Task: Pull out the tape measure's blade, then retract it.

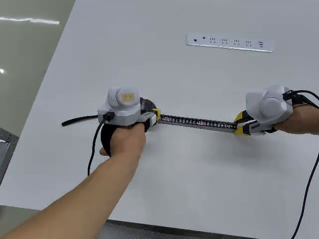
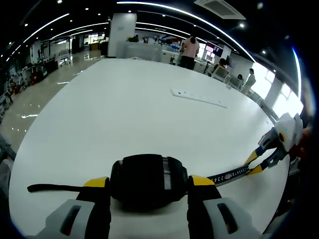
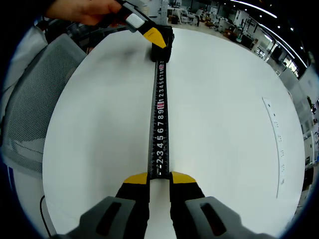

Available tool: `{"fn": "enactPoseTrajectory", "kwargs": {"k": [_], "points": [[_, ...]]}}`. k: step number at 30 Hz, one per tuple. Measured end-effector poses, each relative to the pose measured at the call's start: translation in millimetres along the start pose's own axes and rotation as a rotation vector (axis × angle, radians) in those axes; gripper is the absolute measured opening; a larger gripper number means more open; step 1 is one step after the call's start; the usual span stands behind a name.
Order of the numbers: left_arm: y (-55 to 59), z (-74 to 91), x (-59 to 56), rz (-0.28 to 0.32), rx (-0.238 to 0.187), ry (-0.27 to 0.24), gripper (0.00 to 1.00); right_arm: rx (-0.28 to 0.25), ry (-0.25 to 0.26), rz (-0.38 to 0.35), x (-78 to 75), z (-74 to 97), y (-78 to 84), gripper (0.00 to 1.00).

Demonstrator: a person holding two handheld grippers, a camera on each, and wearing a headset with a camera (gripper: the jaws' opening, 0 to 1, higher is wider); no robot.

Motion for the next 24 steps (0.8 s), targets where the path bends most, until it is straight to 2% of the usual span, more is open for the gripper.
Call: {"fn": "enactPoseTrajectory", "kwargs": {"k": [24], "points": [[0.5,1.2,-2.0,-0.005,-0.007,0.005,0.58,-0.011,-0.002,-0.008,-0.1,-4.7,-12.2,0.14]]}}
Point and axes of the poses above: the centre of the closed fingertips' face, and the gripper's own axes: z roughly backward along the fingers, x roughly to its left, y roughly out of its underside, the point moved 5 cm from there along z, roughly backward along the fingers, and after that the axes turned 7 degrees about y, right-handed, at the moved point
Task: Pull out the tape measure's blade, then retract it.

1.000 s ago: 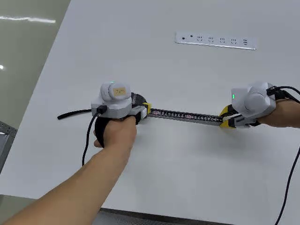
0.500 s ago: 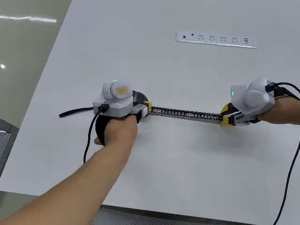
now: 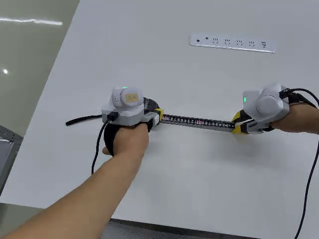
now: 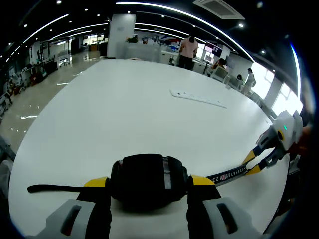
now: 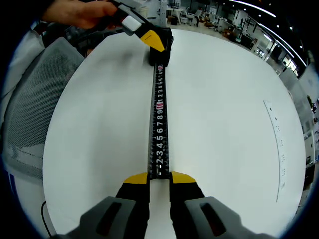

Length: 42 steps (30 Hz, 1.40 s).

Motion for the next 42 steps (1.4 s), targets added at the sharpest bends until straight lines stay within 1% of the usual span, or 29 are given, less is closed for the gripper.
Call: {"fn": "enactPoseTrajectory", "kwargs": {"k": [16,23,32,36,42], "points": [[-1.1,-1.5,-0.8,-0.002,0.003,0.006,0.58,-0.015,0.005,0.002,-0.8,-5.7,-11.0,0.14],[-0.9,-2.2,-1.7,-0.003,0.007,0.01,0.58,-0.023,0.006,0.002,-1.5,-10.2,-19.2,0.14],[-1.0,-2.9,-1.8,-0.004,0.007,0.011,0.58,-0.029,0.004,0.001,-1.1,-10.7,-22.2,0.14],[-1.2,-3.4,-1.9,-0.006,0.008,0.012,0.58,-0.038,0.003,0.007,-0.6,-16.2,-32.1,0.14],[-1.3,-3.0,-2.2,-0.006,0.009,0.012,0.58,-0.045,0.004,0.005,-0.8,-18.3,-35.8,0.14]]}}
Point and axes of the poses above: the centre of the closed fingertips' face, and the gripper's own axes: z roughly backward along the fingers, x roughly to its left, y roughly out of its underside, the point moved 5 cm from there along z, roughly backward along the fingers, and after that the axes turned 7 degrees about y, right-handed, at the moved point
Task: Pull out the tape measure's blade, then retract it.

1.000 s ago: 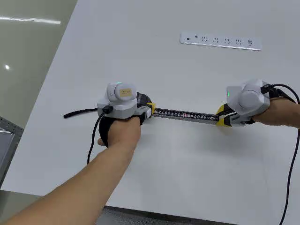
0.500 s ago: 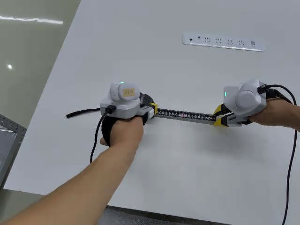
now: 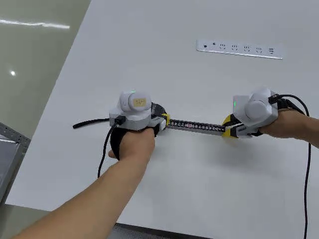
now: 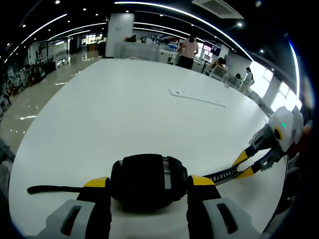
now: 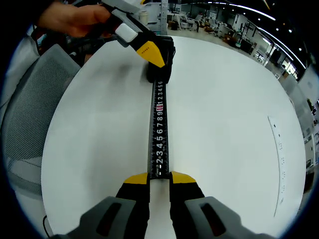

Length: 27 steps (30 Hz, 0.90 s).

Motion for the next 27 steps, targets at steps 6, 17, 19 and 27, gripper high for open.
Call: {"fn": "enactPoseTrajectory", "kwargs": {"k": [6,17,19,27], "points": [[-0.1,-0.3,0.1,0.0,0.0,0.001,0.58,-0.015,0.003,-0.002,1.0,-7.0,-10.6,0.14],[-0.1,-2.5,1.6,0.0,0.003,0.002,0.58,-0.034,0.003,-0.002,1.9,-11.2,-23.7,0.14],[0.1,-2.7,1.7,0.0,0.003,0.002,0.58,-0.036,0.003,-0.003,1.3,-12.0,-24.2,0.14],[0.5,-3.0,2.5,-0.001,0.005,0.003,0.58,-0.044,0.002,-0.004,0.4,-17.0,-30.7,0.14]]}}
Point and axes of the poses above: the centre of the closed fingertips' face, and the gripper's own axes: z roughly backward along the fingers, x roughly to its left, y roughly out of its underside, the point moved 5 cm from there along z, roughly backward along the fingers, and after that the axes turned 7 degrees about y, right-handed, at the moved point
